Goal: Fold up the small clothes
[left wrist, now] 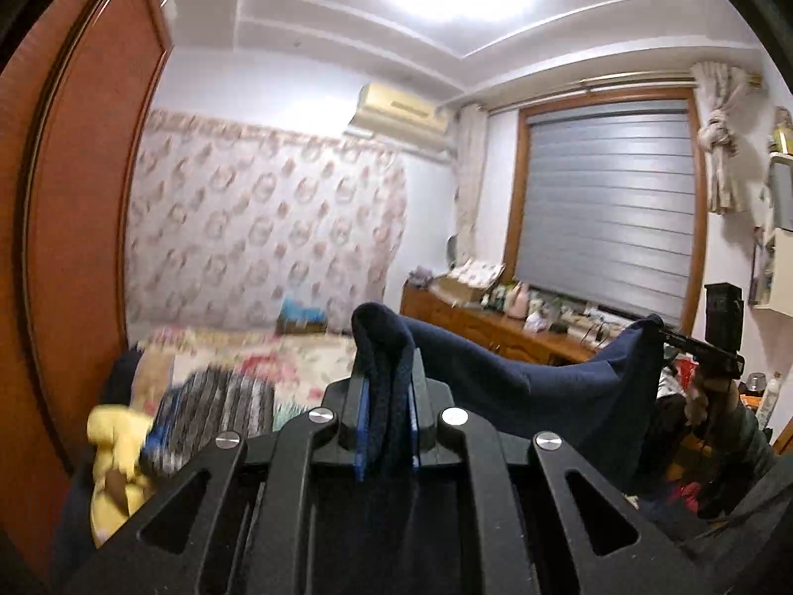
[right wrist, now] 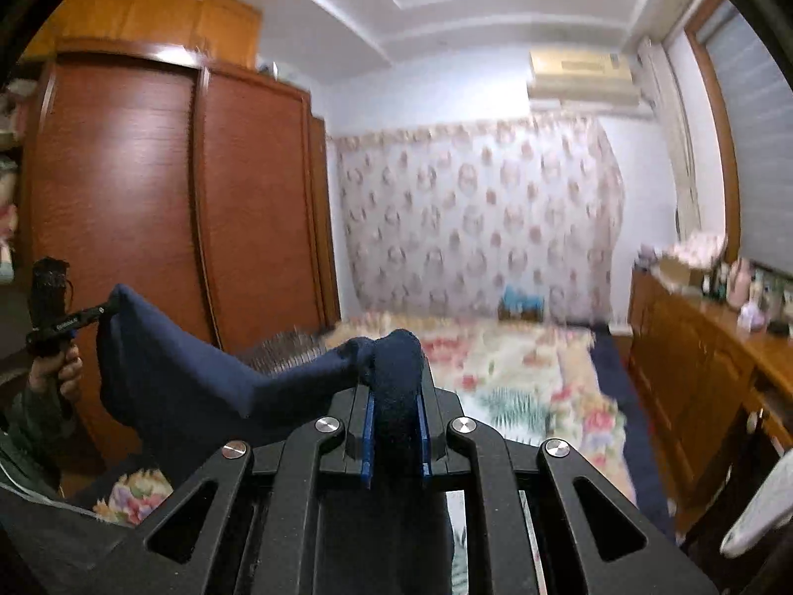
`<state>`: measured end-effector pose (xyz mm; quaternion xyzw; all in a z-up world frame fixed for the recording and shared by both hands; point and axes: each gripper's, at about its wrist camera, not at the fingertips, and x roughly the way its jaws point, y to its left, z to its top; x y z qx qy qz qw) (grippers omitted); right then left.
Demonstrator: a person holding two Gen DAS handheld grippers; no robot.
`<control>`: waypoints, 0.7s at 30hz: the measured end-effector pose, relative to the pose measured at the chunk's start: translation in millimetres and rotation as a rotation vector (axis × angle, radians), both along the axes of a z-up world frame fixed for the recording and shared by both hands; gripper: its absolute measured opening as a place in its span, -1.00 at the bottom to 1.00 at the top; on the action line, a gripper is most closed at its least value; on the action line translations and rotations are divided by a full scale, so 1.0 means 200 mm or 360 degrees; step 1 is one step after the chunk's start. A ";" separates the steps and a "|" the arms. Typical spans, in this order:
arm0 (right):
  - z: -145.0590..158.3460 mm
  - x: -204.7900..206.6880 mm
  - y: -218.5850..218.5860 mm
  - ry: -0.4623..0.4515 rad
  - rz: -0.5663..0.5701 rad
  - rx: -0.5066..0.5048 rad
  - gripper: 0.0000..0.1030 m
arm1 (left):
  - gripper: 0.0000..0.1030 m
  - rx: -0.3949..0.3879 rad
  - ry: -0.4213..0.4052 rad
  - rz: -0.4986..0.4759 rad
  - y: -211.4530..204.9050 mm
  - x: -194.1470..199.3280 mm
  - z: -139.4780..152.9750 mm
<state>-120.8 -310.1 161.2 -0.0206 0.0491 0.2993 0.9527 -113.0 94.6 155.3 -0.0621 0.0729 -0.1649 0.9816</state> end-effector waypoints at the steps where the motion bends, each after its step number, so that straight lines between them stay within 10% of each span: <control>1: 0.06 -0.02 -0.01 -0.0052 -0.0005 -0.0007 -0.75 | -0.76 0.0031 -0.0030 0.0016 0.00 0.02 0.05; 11: 0.29 0.74 0.12 0.0028 -0.0264 -0.0275 -0.75 | -0.61 0.0185 0.0173 0.0127 0.04 0.94 0.00; 17: -0.15 1.53 0.28 0.0460 -0.0489 -0.0454 -0.45 | -0.11 0.0276 0.0546 0.0182 0.05 1.56 -0.46; 21: -0.46 1.71 0.36 0.0613 -0.0516 -0.0552 -0.41 | 0.28 0.0332 0.0655 0.0193 0.02 1.59 -0.67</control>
